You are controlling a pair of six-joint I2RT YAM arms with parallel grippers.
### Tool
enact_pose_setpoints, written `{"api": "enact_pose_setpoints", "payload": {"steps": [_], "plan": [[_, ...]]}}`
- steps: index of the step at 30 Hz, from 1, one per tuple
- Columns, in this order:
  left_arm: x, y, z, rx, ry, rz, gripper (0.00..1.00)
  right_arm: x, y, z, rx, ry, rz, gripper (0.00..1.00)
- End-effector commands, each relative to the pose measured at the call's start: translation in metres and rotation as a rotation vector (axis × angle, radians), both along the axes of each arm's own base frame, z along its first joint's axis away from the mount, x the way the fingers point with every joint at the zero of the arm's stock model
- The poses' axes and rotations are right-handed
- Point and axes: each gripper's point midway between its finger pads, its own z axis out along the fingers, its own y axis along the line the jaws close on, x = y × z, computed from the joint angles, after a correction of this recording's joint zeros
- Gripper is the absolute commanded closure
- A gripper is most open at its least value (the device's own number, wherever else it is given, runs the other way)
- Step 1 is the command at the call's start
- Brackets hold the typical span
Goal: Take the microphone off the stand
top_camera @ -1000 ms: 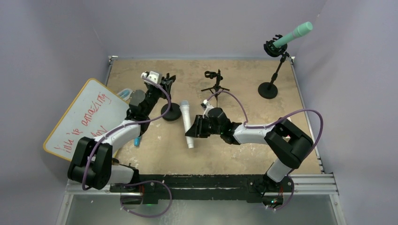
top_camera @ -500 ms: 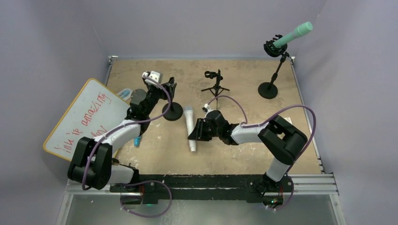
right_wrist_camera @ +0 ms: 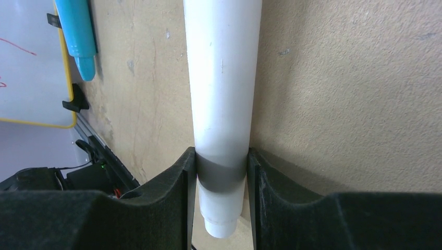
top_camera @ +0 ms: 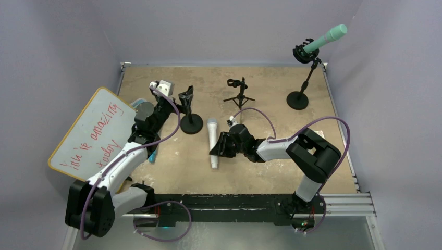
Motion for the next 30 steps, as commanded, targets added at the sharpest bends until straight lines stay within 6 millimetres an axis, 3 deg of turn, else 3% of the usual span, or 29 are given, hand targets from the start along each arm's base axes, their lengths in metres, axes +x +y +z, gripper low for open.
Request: {"api": "enact_pose_setpoints", "payload": {"steps": [1,5,9,11,14,17,19,22,26,30], "plan": [[-0.019,0.008,0.039,-0.024,-0.062,0.005,0.09,0.014,0.008,0.013,0.014,-0.044,-0.034,0.62],[-0.044,0.014,0.050,-0.059,-0.066,-0.001,0.09,0.017,0.016,0.027,0.052,-0.070,-0.014,0.56],[-0.069,0.013,0.058,-0.097,-0.083,-0.043,0.08,0.018,0.021,0.043,0.084,-0.103,0.010,0.41],[-0.077,0.012,0.057,-0.093,-0.076,-0.062,0.08,0.017,0.023,0.051,0.107,-0.120,0.026,0.39],[-0.086,0.003,0.048,-0.076,-0.046,-0.129,0.08,0.011,0.022,0.066,0.137,-0.147,0.060,0.39],[-0.094,-0.005,0.027,-0.048,0.027,-0.184,0.08,0.007,0.011,0.094,0.149,-0.216,0.060,0.38],[-0.099,-0.008,0.014,-0.052,0.059,-0.209,0.08,0.012,-0.006,0.111,0.118,-0.280,0.002,0.33],[-0.108,-0.012,-0.003,-0.065,0.085,-0.243,0.08,0.026,-0.046,0.130,-0.007,-0.385,-0.129,0.23],[-0.116,-0.018,-0.010,-0.095,0.121,-0.282,0.08,0.050,-0.119,0.157,-0.227,-0.527,-0.352,0.10],[-0.117,-0.019,-0.024,-0.085,0.187,-0.285,0.08,0.074,-0.197,0.189,-0.419,-0.634,-0.541,0.04]]}}
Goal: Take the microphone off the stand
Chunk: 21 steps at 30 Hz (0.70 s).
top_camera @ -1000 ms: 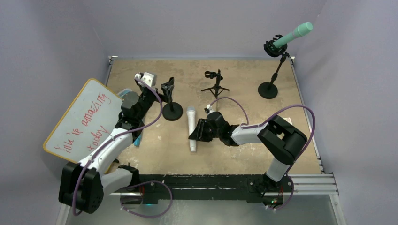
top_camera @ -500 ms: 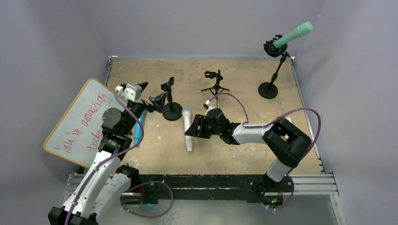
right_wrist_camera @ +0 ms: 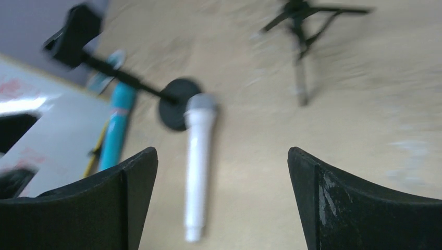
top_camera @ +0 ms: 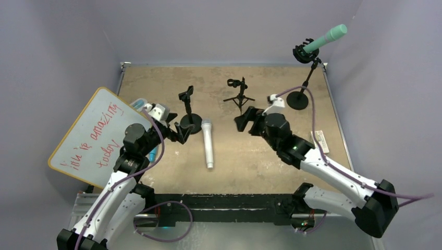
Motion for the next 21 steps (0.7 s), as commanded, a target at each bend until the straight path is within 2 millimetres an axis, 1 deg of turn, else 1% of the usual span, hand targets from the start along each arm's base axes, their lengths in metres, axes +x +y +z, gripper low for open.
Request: {"api": "enact_pose_setpoints", "payload": {"steps": [1,2,5,6,8,10,12,14,18,21], "plan": [[-0.005,-0.004,-0.002,-0.017,0.052,-0.027,0.08,0.033,-0.114,0.016,-0.321,-0.079,-0.361,0.03],[-0.005,-0.004,-0.003,-0.015,0.063,-0.026,0.08,0.039,-0.131,0.024,-0.346,-0.093,-0.413,0.02],[-0.004,-0.004,-0.004,-0.019,0.071,-0.024,0.08,0.056,-0.167,0.049,-0.372,-0.112,-0.495,0.03],[-0.004,-0.004,-0.003,-0.022,0.070,-0.022,0.08,0.062,-0.177,0.054,-0.375,-0.107,-0.515,0.04],[-0.005,-0.003,-0.003,-0.027,0.071,-0.019,0.08,0.076,-0.191,0.054,-0.380,-0.084,-0.520,0.06],[-0.005,-0.002,-0.005,-0.018,0.076,-0.014,0.08,0.089,-0.209,0.049,-0.375,-0.054,-0.540,0.08],[-0.004,0.002,-0.007,0.002,0.086,0.009,0.08,0.100,-0.231,0.039,-0.357,-0.013,-0.577,0.10],[-0.003,0.006,-0.010,0.008,0.105,0.033,0.08,0.111,-0.248,0.027,-0.309,0.020,-0.592,0.12],[-0.004,0.001,-0.010,-0.028,0.114,0.010,0.08,0.131,-0.284,0.005,-0.220,0.052,-0.662,0.15],[-0.005,0.000,-0.008,-0.029,0.111,0.004,0.08,0.148,-0.303,-0.008,-0.197,0.048,-0.725,0.17]]}}
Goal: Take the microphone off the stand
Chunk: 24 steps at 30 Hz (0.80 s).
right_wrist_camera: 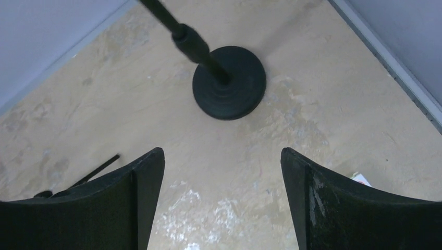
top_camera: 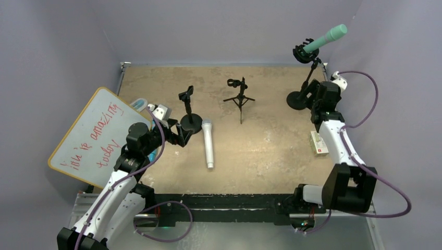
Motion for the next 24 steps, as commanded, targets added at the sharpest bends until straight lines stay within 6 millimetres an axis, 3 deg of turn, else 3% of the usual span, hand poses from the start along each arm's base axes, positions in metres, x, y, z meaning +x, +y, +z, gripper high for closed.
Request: {"api": "enact_pose_setpoints", "payload": {"steps": [1,6,13,22,24], "plan": [[0.002,-0.002,0.023,-0.039,-0.044,-0.003,0.08,0.033,-0.010,0.005,0.059,-0.125,-0.005,0.18],[0.001,-0.004,0.022,-0.047,-0.037,-0.014,0.08,0.072,-0.016,-0.010,0.053,-0.209,0.009,0.21],[0.001,-0.007,0.019,-0.053,-0.018,-0.027,0.08,0.125,-0.031,-0.014,-0.050,-0.309,0.015,0.25],[0.001,-0.008,0.021,-0.054,-0.025,-0.033,0.08,0.158,-0.030,-0.013,-0.162,-0.401,0.107,0.28],[0.001,-0.008,0.020,-0.055,-0.020,-0.037,0.08,0.160,-0.029,-0.015,-0.171,-0.420,0.113,0.34]]}}
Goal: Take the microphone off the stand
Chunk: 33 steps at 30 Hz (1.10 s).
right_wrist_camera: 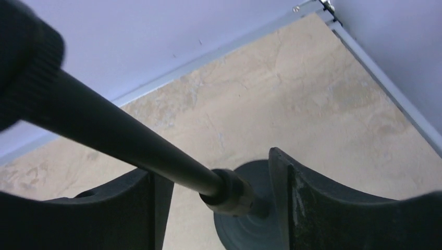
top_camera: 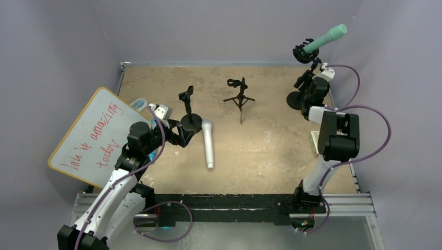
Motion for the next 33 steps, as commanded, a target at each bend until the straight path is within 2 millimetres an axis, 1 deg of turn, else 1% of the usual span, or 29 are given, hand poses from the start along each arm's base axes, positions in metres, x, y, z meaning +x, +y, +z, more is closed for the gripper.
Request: {"api": "enact_pose_setpoints", "payload": {"steps": [1,3,5,9,13,17,21,23,26,28,29,33], "plan": [[0.003,-0.003,0.024,-0.035,-0.054,-0.011,0.08,0.021,0.000,0.041,-0.101,-0.174,0.046,0.37],[0.003,-0.003,0.023,-0.035,-0.047,-0.011,0.08,0.025,-0.001,0.035,-0.105,-0.162,0.049,0.43],[0.003,-0.002,0.021,-0.031,-0.044,-0.006,0.08,0.026,-0.001,0.031,-0.103,-0.154,0.054,0.53],[0.005,-0.002,0.018,-0.027,-0.031,-0.004,0.08,0.022,0.004,0.036,-0.117,-0.176,0.078,0.71],[0.006,-0.003,0.015,-0.028,-0.014,-0.005,0.08,0.009,0.014,0.044,-0.123,-0.206,0.123,0.86],[0.007,-0.006,0.013,-0.032,0.001,-0.014,0.08,-0.005,0.027,0.052,-0.151,-0.217,0.149,0.87],[0.006,-0.007,0.013,-0.035,0.005,-0.025,0.08,-0.018,0.049,0.047,-0.154,-0.171,0.193,0.89],[0.006,-0.007,0.014,-0.032,0.001,-0.025,0.08,-0.028,0.059,0.041,-0.142,-0.130,0.206,0.89],[0.005,-0.007,0.016,-0.033,-0.011,-0.027,0.08,-0.048,0.078,0.037,-0.137,-0.103,0.230,0.89],[0.005,-0.007,0.017,-0.033,-0.016,-0.028,0.08,-0.065,0.099,0.032,-0.131,-0.080,0.260,0.89],[0.005,-0.007,0.018,-0.033,-0.018,-0.028,0.08,-0.074,0.107,0.035,-0.119,-0.076,0.272,0.89],[0.004,-0.007,0.018,-0.035,-0.018,-0.033,0.08,-0.110,0.126,0.027,-0.028,-0.040,0.293,0.88]]}}
